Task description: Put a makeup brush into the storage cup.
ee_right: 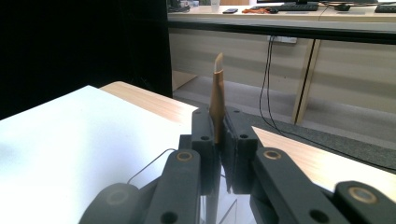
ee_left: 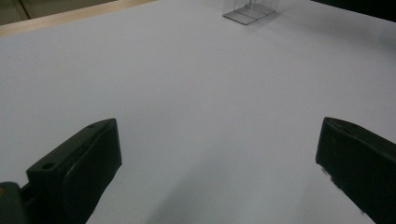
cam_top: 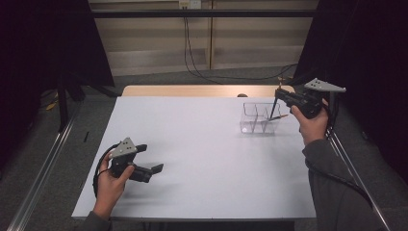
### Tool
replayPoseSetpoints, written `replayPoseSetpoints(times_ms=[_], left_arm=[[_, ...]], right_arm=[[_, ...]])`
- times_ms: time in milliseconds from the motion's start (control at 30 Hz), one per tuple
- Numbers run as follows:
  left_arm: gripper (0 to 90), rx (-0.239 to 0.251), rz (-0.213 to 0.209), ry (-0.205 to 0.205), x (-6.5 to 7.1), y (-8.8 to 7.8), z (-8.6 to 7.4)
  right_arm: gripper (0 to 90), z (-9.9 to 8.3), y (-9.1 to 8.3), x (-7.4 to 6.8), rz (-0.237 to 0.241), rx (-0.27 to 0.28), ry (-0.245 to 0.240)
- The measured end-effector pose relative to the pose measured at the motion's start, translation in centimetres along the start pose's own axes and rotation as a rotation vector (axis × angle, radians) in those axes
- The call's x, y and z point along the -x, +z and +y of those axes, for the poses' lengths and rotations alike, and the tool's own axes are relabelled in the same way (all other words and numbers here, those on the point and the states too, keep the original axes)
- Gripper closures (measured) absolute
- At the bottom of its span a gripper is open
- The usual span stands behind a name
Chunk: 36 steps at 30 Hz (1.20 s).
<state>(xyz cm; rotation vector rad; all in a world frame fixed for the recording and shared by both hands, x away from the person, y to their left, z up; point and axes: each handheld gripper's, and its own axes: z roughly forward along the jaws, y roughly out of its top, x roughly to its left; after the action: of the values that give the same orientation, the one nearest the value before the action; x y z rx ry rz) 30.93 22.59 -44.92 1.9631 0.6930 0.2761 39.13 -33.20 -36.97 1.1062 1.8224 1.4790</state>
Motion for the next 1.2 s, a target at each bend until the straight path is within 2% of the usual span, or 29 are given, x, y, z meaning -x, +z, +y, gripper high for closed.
replayPoseSetpoints(times_ms=[167,767,900,1200], left_arm=[[0.0,-0.014,0.01,0.016,0.0,-0.1,0.1],[0.0,-0.017,0.01,0.017,0.0,0.0,0.0],[0.0,-0.012,0.0,0.009,0.1,0.0,-0.1],[0.0,-0.022,0.005,0.018,0.1,-0.1,-0.1]], right_arm=[[84.5,-0.3,0.1,-0.1,-0.002,-0.006,0.004],[84.4,-1.4,0.3,0.0,-0.001,-0.033,0.013],[84.4,-1.6,0.3,0.1,-0.004,-0.042,0.018],[84.3,-1.8,0.4,-0.1,-0.004,-0.058,0.012]])
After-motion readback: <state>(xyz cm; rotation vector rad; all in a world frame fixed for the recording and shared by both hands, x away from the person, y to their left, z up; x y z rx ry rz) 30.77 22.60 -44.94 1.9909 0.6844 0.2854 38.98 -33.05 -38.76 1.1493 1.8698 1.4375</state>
